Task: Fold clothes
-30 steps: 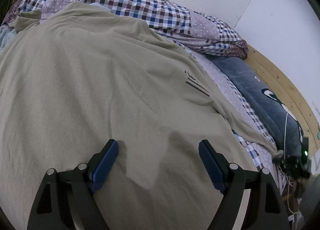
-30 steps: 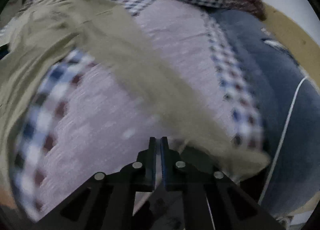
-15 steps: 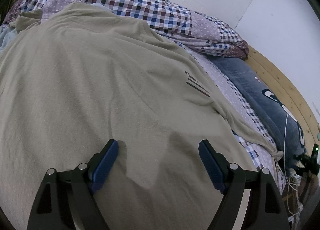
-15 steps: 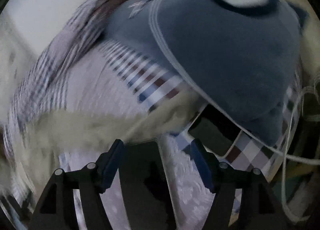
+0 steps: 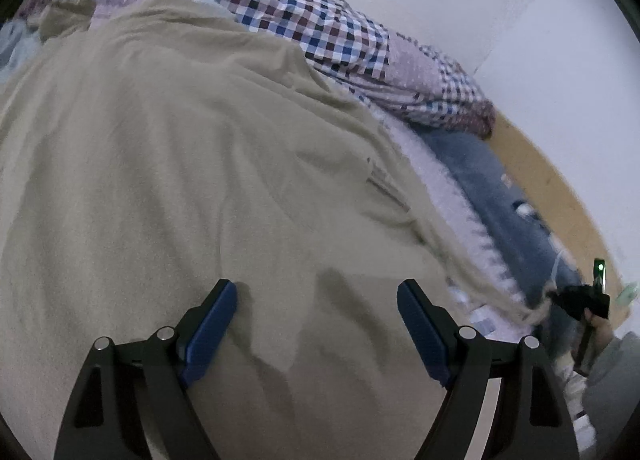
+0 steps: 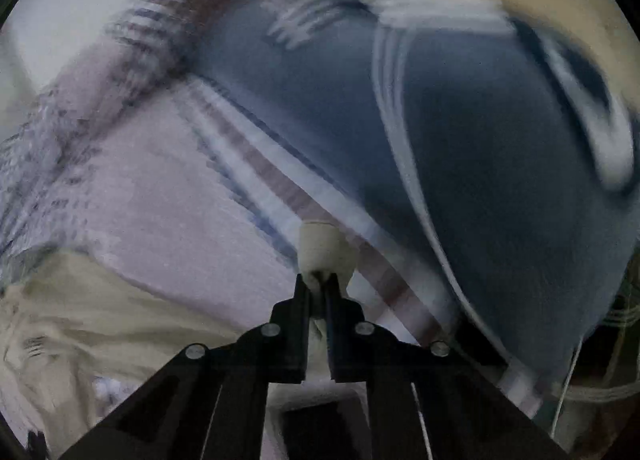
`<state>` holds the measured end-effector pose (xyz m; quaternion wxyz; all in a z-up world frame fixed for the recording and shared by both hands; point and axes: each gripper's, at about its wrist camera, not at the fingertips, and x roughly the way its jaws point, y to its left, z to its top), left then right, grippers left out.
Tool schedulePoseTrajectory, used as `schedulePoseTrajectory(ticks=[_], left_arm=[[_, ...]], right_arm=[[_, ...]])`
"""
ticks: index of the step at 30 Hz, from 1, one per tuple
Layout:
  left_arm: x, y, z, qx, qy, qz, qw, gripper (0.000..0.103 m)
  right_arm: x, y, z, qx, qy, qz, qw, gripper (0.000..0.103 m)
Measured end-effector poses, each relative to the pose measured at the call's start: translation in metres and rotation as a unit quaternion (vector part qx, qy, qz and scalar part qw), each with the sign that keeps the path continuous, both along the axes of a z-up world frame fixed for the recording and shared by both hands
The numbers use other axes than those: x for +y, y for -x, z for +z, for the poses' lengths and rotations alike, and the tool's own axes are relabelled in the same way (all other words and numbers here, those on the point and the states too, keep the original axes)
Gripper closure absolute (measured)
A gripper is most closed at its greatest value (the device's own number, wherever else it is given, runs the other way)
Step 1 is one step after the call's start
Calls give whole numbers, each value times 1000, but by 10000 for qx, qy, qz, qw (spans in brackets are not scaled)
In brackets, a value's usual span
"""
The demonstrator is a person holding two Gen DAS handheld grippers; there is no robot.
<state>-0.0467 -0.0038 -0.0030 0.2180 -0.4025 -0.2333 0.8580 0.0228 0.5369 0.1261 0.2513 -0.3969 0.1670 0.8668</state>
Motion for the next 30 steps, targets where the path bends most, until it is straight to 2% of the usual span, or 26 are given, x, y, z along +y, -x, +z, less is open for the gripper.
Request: schedulePoseTrajectory(ticks=[2,4,6,8,10,12,14,16,17,19,20,21,23,25,27,29,30], left_arm=[[-7,2,6,5,-255,43,9997,18],[-14,2,15,89,-457,89,9989,18],[-23,1,27,231,-624,130,9977,18],[-34,0,39,405,-778,197,9960,18],[-48,1,49,544,-967,303,9934,18],[-67,1,55,626,-1236,450,9893,18],[-86,3,58,646,-1547,621,9839,18],[-110,4,56,589,-1991,853,9745,18],[-120,5,54,534,-2157,950,9704,18],[-143,8,46,386,-2393,1220,9625,18],[-152,9,41,311,-2424,1349,9603,18],[-162,11,34,190,-2459,1491,9576,18],[-179,14,17,-177,-2620,1798,9480,18],[-196,15,-3,-550,-3044,2090,9277,18],[-205,15,-17,-755,-3409,2233,9101,18],[-207,17,-21,-809,-3471,2245,9069,18],[-206,17,-20,-805,-3447,2234,9082,18]], right_arm=[[-31,21,39,405,-318,544,9972,97],[-79,46,85,934,-636,1399,9837,97],[-145,69,124,1294,-947,2327,9593,97],[-201,89,143,1397,-1065,3034,9365,97],[-275,111,158,1438,-1191,3897,9018,97],[-333,125,160,1421,-1279,4511,8718,97],[-408,134,154,1359,-1424,5287,8257,97],[-475,136,142,1249,-1630,5930,7786,97],[-505,134,130,1172,-1723,6150,7605,97],[-550,137,100,961,-1694,6455,7385,95],[-574,146,79,705,-1662,6587,7304,90],[-596,152,57,447,-1651,6672,7250,68],[-620,161,16,-64,-1724,6636,7279,48],[-636,169,-22,-494,-1768,6565,7317,48],[-629,165,-30,-494,-1621,6459,7444,47],[-608,161,-24,-219,-1270,6292,7665,42],[-588,156,-19,-31,-1050,6086,7865,33]])
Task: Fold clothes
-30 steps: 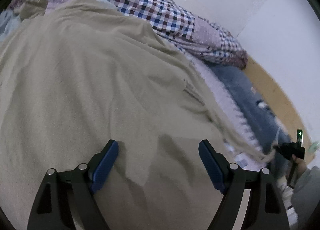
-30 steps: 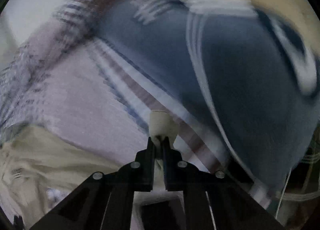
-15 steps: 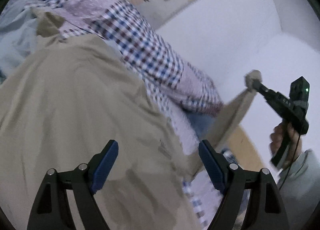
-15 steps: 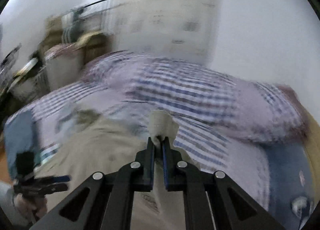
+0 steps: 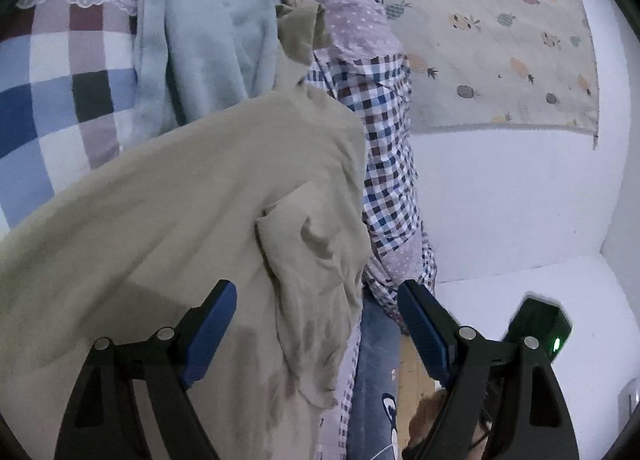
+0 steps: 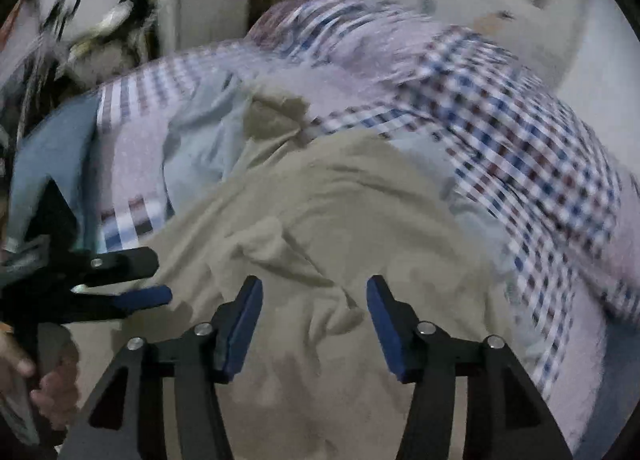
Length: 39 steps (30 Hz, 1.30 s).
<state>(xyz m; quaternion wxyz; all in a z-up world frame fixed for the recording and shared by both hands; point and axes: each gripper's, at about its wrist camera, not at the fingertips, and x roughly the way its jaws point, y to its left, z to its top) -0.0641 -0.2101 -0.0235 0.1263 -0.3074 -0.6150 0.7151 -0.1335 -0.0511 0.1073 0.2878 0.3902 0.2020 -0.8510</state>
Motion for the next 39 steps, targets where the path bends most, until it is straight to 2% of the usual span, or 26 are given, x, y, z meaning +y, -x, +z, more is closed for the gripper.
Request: schedulePoseTrajectory(ticks=[2,4,6,8,10,12,13,15,19,20,21,22,23,24,25,26,27,30,32,34,36,38,39], left_arm=[[4,1,2,45,79,-55,9999,18],[4,1,5,103,149,-127,9998,18],[7,6,7,170,222,-208,9994,18],[9,10,7,225,299,-296,9989,18],[11,11,6,223,401,-389,9982,18],[16,16,7,244,525,-489,9971,18],[19,19,8,268,588,-538,9965,18],[25,27,15,410,825,-667,9935,18],[35,44,27,580,1413,-900,9842,18],[37,50,29,583,1532,-954,9819,21],[40,54,30,577,1628,-994,9799,34],[42,59,32,556,1719,-1031,9781,56],[42,63,32,505,1784,-1060,9769,70],[42,66,32,464,1817,-1089,9762,94],[42,68,32,455,1829,-1109,9758,98],[41,69,32,501,1820,-1105,9758,98],[40,68,32,552,1807,-1086,9760,102],[32,60,43,787,1679,-819,9792,103],[21,53,56,1053,1535,-420,9816,103],[9,47,65,1187,1445,-129,9823,103],[4,45,68,1127,1641,-44,9800,103],[14,54,61,790,2079,-374,9742,101],[20,59,55,596,2307,-584,9694,95]], right_arm=[[33,-9,12,85,436,-453,9980,23],[84,-28,21,120,981,-1011,9900,23],[133,-51,26,180,1502,-1584,9757,23],[180,-85,19,311,2004,-2187,9545,23],[217,-114,12,483,2223,-2626,9377,22],[248,-136,-2,663,2165,-3109,9231,22],[257,-141,-8,673,2048,-3257,9206,22],[273,-141,-23,655,1609,-3503,9204,22],[281,-126,-47,561,676,-3360,9378,23],[281,-121,-54,496,473,-3298,9416,23],[281,-117,-61,440,309,-3233,9448,23],[282,-113,-66,404,218,-3184,9468,24],[282,-108,-71,376,111,-3175,9475,25],[285,-106,-72,373,109,-3190,9470,31],[294,-109,-64,423,325,-3255,9440,34],[302,-111,-56,472,541,-3318,9406,42],[310,-114,-48,520,757,-3380,9367,42],[332,-121,-24,652,1341,-3486,9253,42],[329,-115,-30,534,1006,-3227,9396,41],[321,-105,-52,188,699,-2925,9535,42],[315,-93,-80,-192,447,-2824,9581,43],[311,-83,-101,-437,234,-2804,9586,43],[311,-79,-105,-447,223,-2819,9581,43]])
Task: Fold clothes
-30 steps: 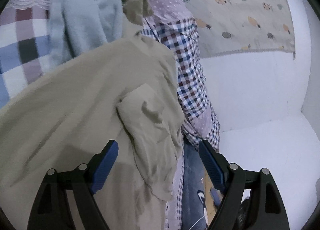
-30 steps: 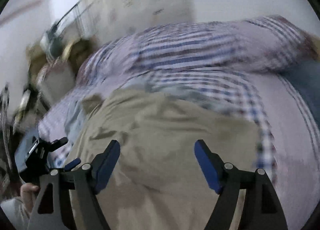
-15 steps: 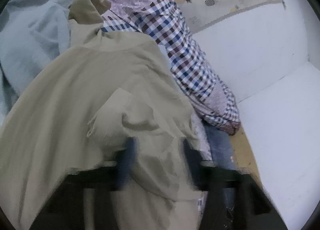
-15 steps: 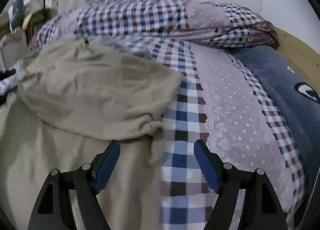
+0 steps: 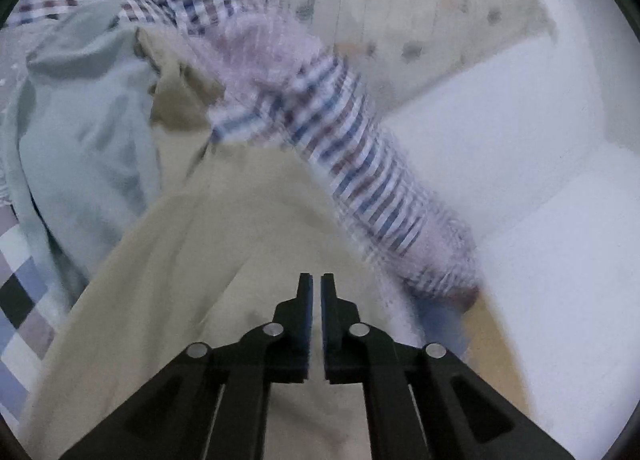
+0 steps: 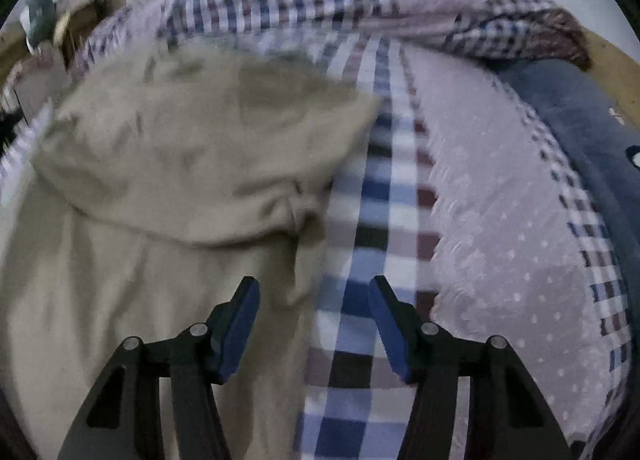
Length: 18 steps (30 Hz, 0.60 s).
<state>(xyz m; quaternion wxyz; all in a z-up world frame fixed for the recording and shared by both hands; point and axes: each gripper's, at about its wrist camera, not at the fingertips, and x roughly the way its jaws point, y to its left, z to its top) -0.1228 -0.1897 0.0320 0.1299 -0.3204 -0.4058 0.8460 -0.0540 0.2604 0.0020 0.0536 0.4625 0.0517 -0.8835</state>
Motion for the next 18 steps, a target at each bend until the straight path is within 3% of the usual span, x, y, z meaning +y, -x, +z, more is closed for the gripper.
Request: schedulePoseTrajectory(ticks=[4,7,8,9,11,12,14,16,18], left_arm=[[29,12,-19,-428,610,-528,9958,59],[44,14,-19,-381,900,-720,9926,50],[46,13,-18,-346,931,-775,9920,50],[47,13,-17,-311,962,-831,9914,50],[49,16,-18,-306,953,-886,9910,85],[48,17,-20,-354,898,-890,9913,103],[41,18,-18,-249,636,-792,9945,103],[28,12,-8,19,386,-460,9982,103],[11,5,5,328,-29,-116,9994,103]], right_arm=[[4,15,-7,107,35,-123,9999,43],[0,25,-13,149,-57,-77,9998,43],[-3,28,-16,138,-111,-27,9998,48],[-6,30,-20,128,-165,24,9998,67],[-14,31,-22,226,-362,72,9991,97],[-18,30,-21,306,-484,82,9983,100],[-25,27,-18,496,-728,64,9961,101],[-19,19,-6,853,-935,-99,9919,101],[-13,13,3,902,-957,-108,9913,101]])
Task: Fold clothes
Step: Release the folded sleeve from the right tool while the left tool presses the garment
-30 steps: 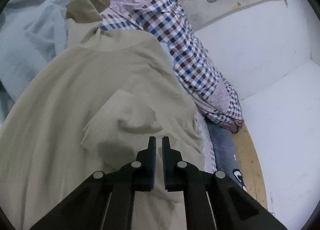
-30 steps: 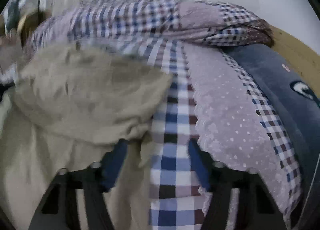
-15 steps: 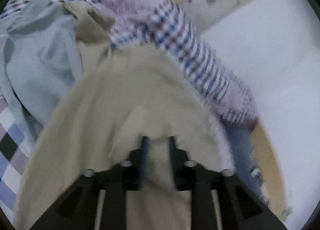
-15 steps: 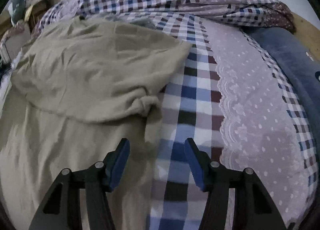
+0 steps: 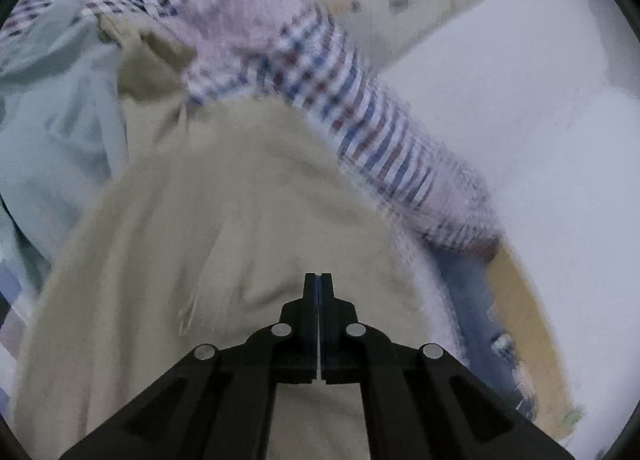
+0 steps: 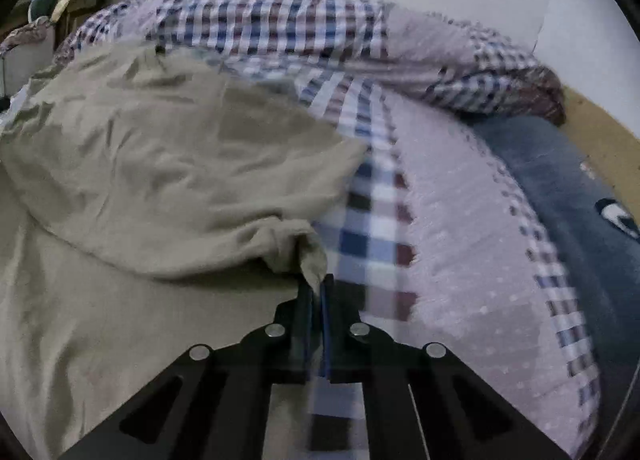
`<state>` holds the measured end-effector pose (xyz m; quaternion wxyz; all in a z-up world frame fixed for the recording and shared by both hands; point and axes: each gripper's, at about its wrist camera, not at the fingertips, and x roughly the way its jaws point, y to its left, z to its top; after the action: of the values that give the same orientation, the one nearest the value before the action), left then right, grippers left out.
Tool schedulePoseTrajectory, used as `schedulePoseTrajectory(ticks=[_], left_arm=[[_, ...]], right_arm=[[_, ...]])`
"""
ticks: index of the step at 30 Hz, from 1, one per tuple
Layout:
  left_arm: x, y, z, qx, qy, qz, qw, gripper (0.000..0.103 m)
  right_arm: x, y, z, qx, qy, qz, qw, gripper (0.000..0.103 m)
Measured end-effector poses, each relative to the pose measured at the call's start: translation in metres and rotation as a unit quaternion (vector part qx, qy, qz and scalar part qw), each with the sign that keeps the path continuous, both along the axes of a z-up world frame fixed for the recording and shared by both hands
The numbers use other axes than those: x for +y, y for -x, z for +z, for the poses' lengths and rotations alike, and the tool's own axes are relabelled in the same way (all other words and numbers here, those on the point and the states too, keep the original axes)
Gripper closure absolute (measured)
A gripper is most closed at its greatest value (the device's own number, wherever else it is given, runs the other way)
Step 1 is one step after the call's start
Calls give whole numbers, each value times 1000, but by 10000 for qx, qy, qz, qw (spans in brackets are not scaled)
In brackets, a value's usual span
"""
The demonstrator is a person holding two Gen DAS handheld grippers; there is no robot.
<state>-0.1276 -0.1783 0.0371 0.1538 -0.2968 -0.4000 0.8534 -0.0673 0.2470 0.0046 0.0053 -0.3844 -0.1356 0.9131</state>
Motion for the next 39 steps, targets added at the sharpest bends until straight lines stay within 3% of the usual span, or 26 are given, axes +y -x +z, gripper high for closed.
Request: schedulePoseTrajectory(ticks=[2,6,8,10,11,13,15,17,20,23,28,35,36,37,38,39], left_arm=[[-14,-3,5,84,-165,263,9995,103],[-20,5,-17,-468,129,280,9984,103],[-6,13,-30,-808,408,96,9959,103],[9,15,-35,-847,647,-57,9943,99],[13,14,-33,-787,739,-95,9941,94],[21,14,-29,-619,826,-217,9944,56],[27,15,-25,-442,900,-315,9945,33],[30,14,-24,-385,1023,-352,9934,29],[32,15,-27,-376,1157,-371,9919,29],[27,15,-27,-351,964,-325,9942,29],[14,7,-24,-335,815,-241,9958,29],[30,29,-8,-386,1740,-332,9834,33],[33,33,-9,-415,1873,-385,9807,53],[36,36,-11,-511,1981,-414,9780,86],[38,39,-14,-644,2113,-433,9743,100],[40,40,-15,-672,2188,-450,9724,102]], right_arm=[[5,-4,5,-129,16,27,9999,101],[2,-16,-20,-1450,234,713,9866,100],[4,-22,-23,-1524,324,824,9843,98],[12,-21,-18,-1514,582,756,9839,98],[16,-21,-14,-1432,675,693,9849,97],[25,-17,-9,-1301,878,591,9858,95],[35,-14,-5,-1179,1173,446,9851,91],[43,-11,-4,-1111,1496,342,9819,87],[61,-5,-1,-1036,2145,239,9709,81],[78,-5,1,-874,2710,85,9586,75],[98,-11,6,-541,3033,-401,9505,71],[98,-10,7,-366,3019,-574,9509,71],[97,-10,5,-380,3001,-569,9514,71],[96,-10,5,-390,2983,-558,9521,71],[95,-9,4,-404,2985,-534,9521,71],[94,-9,4,-414,2981,-517,9522,71]])
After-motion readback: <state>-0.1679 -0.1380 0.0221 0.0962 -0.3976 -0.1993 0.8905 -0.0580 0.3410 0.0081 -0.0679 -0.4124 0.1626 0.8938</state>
